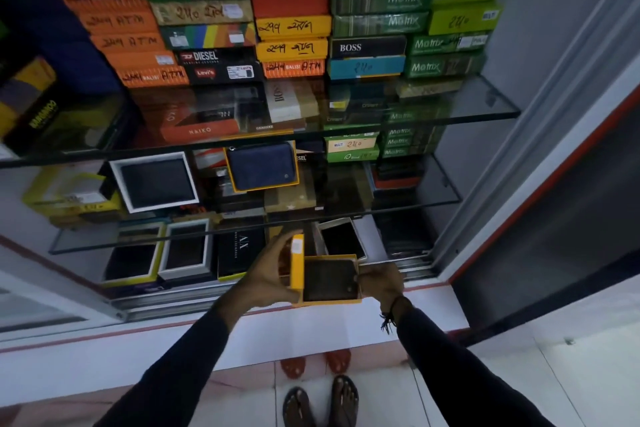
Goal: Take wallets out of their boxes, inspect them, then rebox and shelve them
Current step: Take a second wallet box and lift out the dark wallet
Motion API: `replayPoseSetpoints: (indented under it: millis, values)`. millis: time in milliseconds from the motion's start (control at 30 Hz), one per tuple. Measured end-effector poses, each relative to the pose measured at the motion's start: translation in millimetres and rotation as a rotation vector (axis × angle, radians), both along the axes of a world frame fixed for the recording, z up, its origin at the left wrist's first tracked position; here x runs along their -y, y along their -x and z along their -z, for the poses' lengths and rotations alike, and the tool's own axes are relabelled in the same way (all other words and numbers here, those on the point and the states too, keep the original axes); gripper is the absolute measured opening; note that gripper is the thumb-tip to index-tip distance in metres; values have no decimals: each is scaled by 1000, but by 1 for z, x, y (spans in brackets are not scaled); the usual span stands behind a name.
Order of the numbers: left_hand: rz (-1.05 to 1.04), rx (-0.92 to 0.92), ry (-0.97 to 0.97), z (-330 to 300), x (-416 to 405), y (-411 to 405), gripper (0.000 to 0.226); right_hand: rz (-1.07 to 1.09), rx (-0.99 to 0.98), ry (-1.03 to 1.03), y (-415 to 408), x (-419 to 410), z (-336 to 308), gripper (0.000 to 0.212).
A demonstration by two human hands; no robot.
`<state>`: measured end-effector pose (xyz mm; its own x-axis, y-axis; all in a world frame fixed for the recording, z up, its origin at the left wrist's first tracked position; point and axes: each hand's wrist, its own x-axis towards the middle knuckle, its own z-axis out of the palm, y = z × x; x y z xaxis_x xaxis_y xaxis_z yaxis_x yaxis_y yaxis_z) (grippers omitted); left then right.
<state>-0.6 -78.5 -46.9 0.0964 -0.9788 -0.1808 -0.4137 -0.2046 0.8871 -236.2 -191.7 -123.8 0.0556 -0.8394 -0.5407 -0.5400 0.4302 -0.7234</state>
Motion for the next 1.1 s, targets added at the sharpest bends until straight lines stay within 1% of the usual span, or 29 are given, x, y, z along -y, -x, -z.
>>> replayPoseSetpoints:
  millis: [33, 100, 167, 200, 233, 300, 367, 433, 467, 533, 600, 667, 733, 800, 867, 933, 967, 1033, 1100]
  values:
    - [-28, -25, -65, 3, -10, -13, 120, -16, 14, -5, -1, 0, 2, 17]
    - [-89, 19, -153, 10, -27, -37, 122, -56, -3, 70, -8, -7, -11, 16]
    - [-148, 130, -180, 17, -39, -58, 126, -82, -35, 117, -14, -15, -28, 9]
    - [-158, 203, -191, 21, -42, -65, 128, -87, 2, 115, -17, -16, -29, 10]
    - [-155, 277, -212, 24, -43, -68, 126, -97, 34, 96, -20, -18, -36, 16]
    - [-128, 367, -262, 26, -47, -63, 120, -140, 17, 33, -29, -21, -43, 26]
    - [-106, 412, -272, 30, -45, -50, 119, -238, -38, 93, -40, -25, -46, 21]
    - [-91, 414, -236, 34, -42, -35, 110, -318, -70, 245, -51, -31, -41, 9]
    - [-92, 381, -210, 34, -40, -26, 105, -338, -91, 305, -56, -34, -41, 5]
    - [-110, 292, -181, 37, -35, -12, 100, -368, -144, 334, -63, -36, -45, 5]
    - [-113, 251, -184, 42, -35, -3, 100, -413, -198, 354, -67, -37, -49, 9]
    - [-137, 295, -163, 51, -38, 1, 93, -470, -227, 354, -70, -38, -51, 23]
    - [-176, 318, -125, 54, -41, 3, 72, -523, -218, 318, -72, -41, -50, 35]
    - [-205, 313, -91, 52, -45, 5, 53, -544, -200, 312, -72, -42, -47, 36]
    - [-224, 295, -80, 50, -47, 5, 43, -544, -168, 297, -74, -42, -47, 35]
    - [-232, 294, -80, 51, -47, 4, 42, -451, -123, 247, -78, -43, -50, 20]
    - [-231, 285, -86, 53, -47, 3, 43, -379, -92, 216, -81, -43, -52, 20]
    - [-236, 289, -79, 57, -46, 1, 54, -255, -3, 212, -86, -43, -50, 35]
    - [-232, 292, -74, 63, -46, -3, 74, -203, 129, 210, -87, -40, -42, 34]
